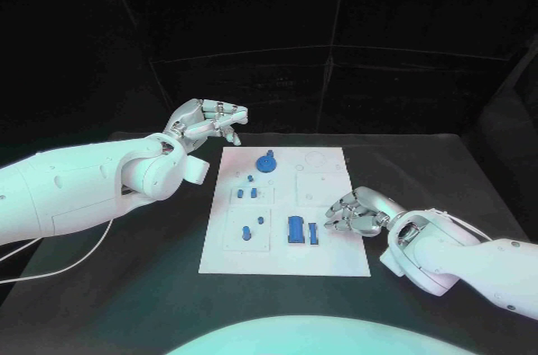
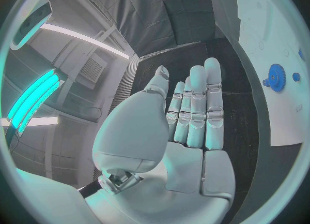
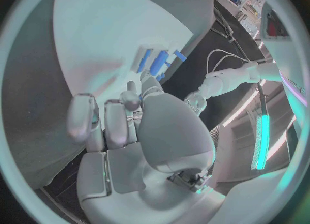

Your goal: Assemble the parts on the task board

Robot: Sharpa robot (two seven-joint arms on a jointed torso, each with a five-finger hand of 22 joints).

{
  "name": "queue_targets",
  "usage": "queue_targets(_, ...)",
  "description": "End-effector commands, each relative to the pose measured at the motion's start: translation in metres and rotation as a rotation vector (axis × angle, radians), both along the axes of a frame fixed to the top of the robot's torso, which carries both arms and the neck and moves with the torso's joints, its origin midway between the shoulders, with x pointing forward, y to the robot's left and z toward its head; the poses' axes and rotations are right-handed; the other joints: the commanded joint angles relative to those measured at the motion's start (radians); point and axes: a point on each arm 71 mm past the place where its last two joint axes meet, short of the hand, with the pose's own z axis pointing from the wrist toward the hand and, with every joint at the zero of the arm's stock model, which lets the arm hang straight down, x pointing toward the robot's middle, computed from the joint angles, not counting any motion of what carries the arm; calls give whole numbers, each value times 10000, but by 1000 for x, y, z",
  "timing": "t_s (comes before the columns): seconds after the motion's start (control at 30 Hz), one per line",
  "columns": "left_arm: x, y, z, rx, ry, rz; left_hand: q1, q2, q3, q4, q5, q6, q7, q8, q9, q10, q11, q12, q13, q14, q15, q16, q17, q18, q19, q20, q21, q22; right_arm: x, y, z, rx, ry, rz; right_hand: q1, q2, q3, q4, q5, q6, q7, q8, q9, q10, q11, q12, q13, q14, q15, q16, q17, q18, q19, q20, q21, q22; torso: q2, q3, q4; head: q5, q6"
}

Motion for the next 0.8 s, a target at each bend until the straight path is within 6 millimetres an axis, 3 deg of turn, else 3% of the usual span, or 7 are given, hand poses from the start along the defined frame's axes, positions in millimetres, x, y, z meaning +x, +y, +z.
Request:
queue_targets(0.03,0,5,5,-677,-340,-317,49,109,-16,-123,40,-98,-9,17,-11,-144,61,38,-78,-474,83,-427,-277,104,-373,78,-364,-229,12,-2,22,4181,119,747,489,88,67,-203,-390,-419,242,-267,-153,-1064,216,-2074,-1680,-1571,250,-3296,-3131,567,-2185,224,-3064,-2419,-144,-41,-8,-83,115)
queue_targets(0.13,0,12,6,-762,-418,-176,99,186,-48,-213,34,-114,34,14,-11,-190,109,2,-198,-940,204,-1177,-771,104,-867,214,-920,-617,25,-13,34,5136,87,460,874,145,91,-321,-560,-570,518,-381,-309,-1625,457,-3718,-3257,-2497,567,-4840,-3971,565,-2801,493,-4286,-3229,-261,-84,-27,-162,210)
queue_targets(0.23,4,17,6,-838,-420,138,123,249,-98,-301,30,-93,71,25,-9,-133,166,-40,-340,-1113,311,-2000,-1328,129,-1156,347,-1444,-1058,43,-25,44,5929,-103,-64,999,-3,-106,-404,-668,-447,541,-436,-517,-1227,583,-4894,-5061,-2609,760,-6164,-4940,625,-2922,717,-5402,-4086,-394,-137,-41,-232,344)
queue_targets(0.27,6,19,5,-824,-422,265,127,272,-117,-328,30,-87,94,25,-10,-129,191,-74,-399,-1156,344,-2314,-1528,124,-1246,407,-1632,-1227,48,-29,46,6102,-195,-244,1026,89,-91,-397,-635,-389,511,-436,-554,-1127,630,-5048,-5364,-2710,764,-6458,-5153,619,-2929,753,-5596,-4240,-446,-151,-58,-227,366)
queue_targets(0.53,27,28,0,-656,-404,1479,189,406,-190,-470,27,-225,193,-141,-21,-591,505,-605,-929,-2117,964,-4420,-2935,59,-3100,1033,-3420,-2594,96,-45,63,6857,-1209,-1192,1075,369,-104,-495,-643,-180,563,-825,-1043,-644,894,-6395,-7895,-3430,1316,-9396,-7314,589,-3516,1226,-7575,-5694,-545,-162,-191,-195,623)
queue_targets(0.7,38,27,-4,-598,-418,1910,204,460,-220,-534,29,-257,163,-275,-20,-661,565,-831,-1005,-2113,1100,-5022,-3555,159,-3487,1290,-3850,-3081,118,-48,70,7074,-1692,-1512,951,494,-136,-769,-642,-201,553,-830,-1343,-448,946,-6917,-8850,-3110,1370,-10150,-8125,607,-3301,1375,-8348,-6381,-576,-162,-201,-171,712)
queue_targets(0.8,42,24,-6,-593,-434,1987,211,478,-229,-559,28,-251,152,-308,-21,-650,580,-900,-1005,-2072,1125,-5185,-3740,166,-3511,1322,-3916,-3212,125,-49,72,7144,-1781,-1577,815,569,-183,-1014,-649,-169,565,-829,-1522,-260,982,-7138,-9307,-2715,1336,-10445,-8575,631,-2894,1327,-8684,-6765,-568,-150,-179,-148,770)
